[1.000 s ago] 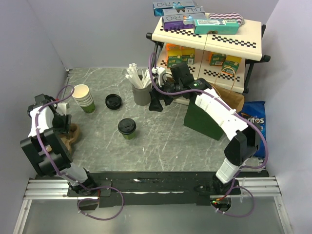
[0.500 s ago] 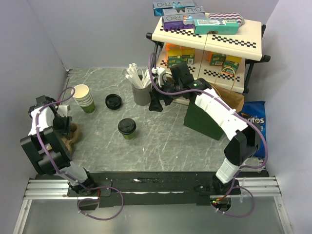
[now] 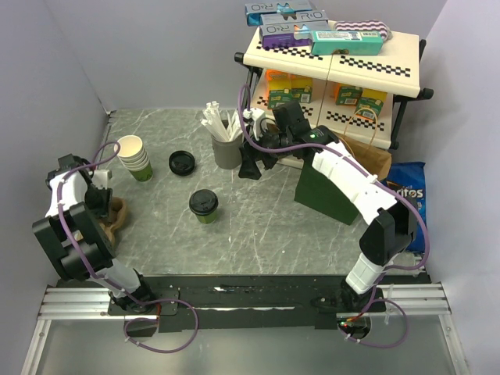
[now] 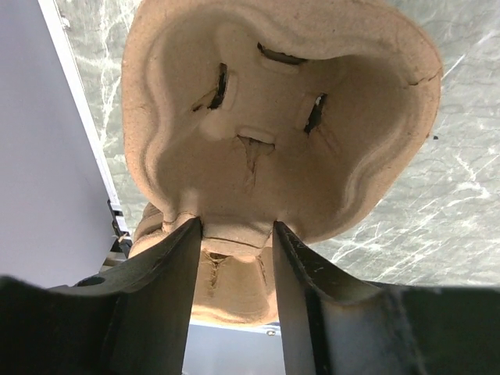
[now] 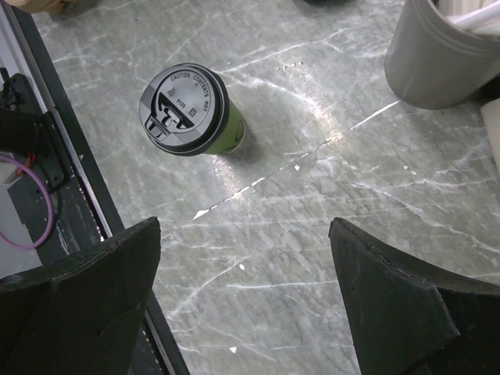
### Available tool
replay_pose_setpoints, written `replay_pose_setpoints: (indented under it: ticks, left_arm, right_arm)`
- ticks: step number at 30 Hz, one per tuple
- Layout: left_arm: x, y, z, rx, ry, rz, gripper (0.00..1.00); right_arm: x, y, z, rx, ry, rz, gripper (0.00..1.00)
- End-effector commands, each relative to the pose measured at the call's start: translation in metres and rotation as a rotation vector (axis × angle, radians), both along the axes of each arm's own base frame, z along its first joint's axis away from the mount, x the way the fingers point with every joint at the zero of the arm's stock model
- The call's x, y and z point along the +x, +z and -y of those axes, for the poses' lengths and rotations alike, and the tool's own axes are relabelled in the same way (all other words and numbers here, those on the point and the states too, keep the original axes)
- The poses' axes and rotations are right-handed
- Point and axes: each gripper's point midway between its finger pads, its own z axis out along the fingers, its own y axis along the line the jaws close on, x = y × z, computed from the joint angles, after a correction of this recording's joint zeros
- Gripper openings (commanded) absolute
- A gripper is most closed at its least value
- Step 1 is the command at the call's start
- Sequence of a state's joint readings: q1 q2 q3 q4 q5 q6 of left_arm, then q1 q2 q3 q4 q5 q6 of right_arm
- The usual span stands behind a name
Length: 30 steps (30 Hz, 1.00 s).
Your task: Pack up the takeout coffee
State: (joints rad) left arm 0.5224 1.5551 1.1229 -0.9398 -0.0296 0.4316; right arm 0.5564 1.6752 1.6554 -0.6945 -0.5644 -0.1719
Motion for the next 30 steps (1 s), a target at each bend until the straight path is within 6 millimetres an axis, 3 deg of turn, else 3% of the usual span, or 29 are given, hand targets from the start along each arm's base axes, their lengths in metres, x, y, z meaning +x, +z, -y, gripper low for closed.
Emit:
replay_pose_setpoints:
  ticks: [1, 9, 15, 16, 21, 24, 26, 30]
  left_arm:
    - [-0.011, 0.002, -0.002, 0.015, 0.015, -0.024, 0.44]
    - [-0.012, 0.012, 0.002, -0.017, 0.027, -0.019, 0.34]
    - [-0.009, 0.036, 0.003, -0.023, 0.038, 0.011, 0.10]
    - [-0.010, 0.039, 0.003, -0.023, 0.042, 0.011, 0.01]
    - [-0.014, 0.051, 0.005, -0.027, 0.043, 0.005, 0.01]
    - [-0.021, 0.045, 0.015, -0.091, 0.036, -0.023, 0.01]
    - [-0.021, 0.052, 0.025, -0.153, 0.040, -0.022, 0.01]
    - [-0.019, 0.060, 0.022, -0.149, 0.045, -0.013, 0.01]
  right_arm:
    - [0.004, -0.007, 0.000, -0.004, -0.016, -0.009, 0.94]
    - [0.004, -0.007, 0.000, -0.004, -0.016, -0.009, 0.94]
    - [0.002, -0.006, 0.001, -0.004, -0.016, -0.004, 0.94]
    - [0.002, -0.007, 0.001, -0.004, -0.017, -0.006, 0.94]
    - [0.001, -0.006, 0.001, -0.001, -0.014, -0.009, 0.94]
    - [0.001, -0.006, 0.000, 0.001, -0.013, -0.011, 0.94]
    - [0.001, -0.006, -0.001, 0.001, -0.009, -0.010, 0.94]
    - [0.001, -0.005, 0.000, 0.004, -0.010, -0.005, 0.94]
